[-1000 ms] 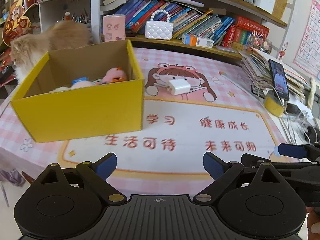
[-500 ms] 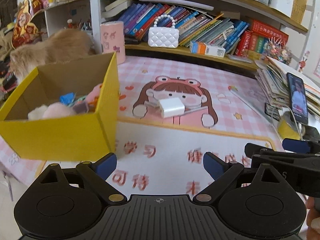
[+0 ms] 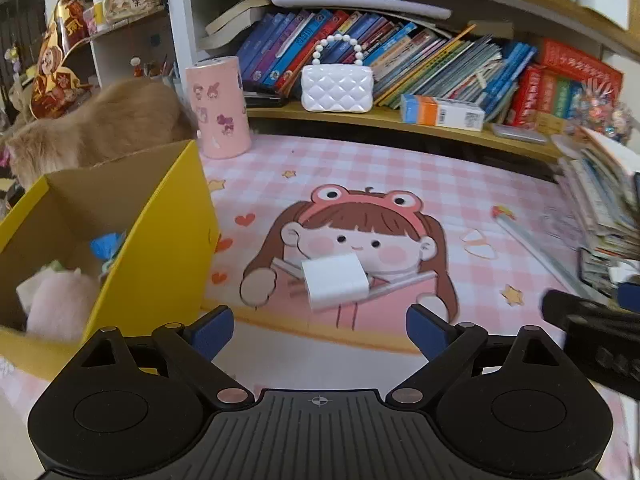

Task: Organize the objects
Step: 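Grasp the white charger with the left gripper while the right gripper grasps the grey ruler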

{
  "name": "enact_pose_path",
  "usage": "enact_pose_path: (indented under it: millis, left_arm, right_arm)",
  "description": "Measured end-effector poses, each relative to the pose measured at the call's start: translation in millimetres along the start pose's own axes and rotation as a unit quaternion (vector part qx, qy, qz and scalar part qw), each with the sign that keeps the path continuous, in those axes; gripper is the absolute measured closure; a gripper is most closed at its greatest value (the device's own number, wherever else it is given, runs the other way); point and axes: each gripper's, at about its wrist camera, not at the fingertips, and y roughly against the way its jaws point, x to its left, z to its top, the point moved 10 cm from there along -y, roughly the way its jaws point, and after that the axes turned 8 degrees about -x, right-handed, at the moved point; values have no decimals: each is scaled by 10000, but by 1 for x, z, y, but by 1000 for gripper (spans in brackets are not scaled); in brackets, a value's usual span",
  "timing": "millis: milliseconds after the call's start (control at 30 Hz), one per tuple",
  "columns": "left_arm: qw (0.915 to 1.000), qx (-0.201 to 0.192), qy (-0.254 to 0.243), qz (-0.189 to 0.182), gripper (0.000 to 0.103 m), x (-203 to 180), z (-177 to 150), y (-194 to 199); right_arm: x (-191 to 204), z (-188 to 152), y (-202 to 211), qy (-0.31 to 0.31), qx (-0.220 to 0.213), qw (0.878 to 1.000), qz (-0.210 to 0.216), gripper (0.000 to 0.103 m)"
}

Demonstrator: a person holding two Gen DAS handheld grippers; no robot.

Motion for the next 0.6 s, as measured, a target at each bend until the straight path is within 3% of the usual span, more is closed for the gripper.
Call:
enact_pose_path:
  millis: [267, 600]
  left_arm:
    - [9996, 239, 63, 122, 9, -4, 2, -54]
    - [9983, 505, 2, 288, 10, -7, -6, -91]
  right_arm:
    - [-1, -2, -20, 13, 133, 9999, 101, 28]
    - [-26, 0, -52, 9, 112, 9997, -220, 29]
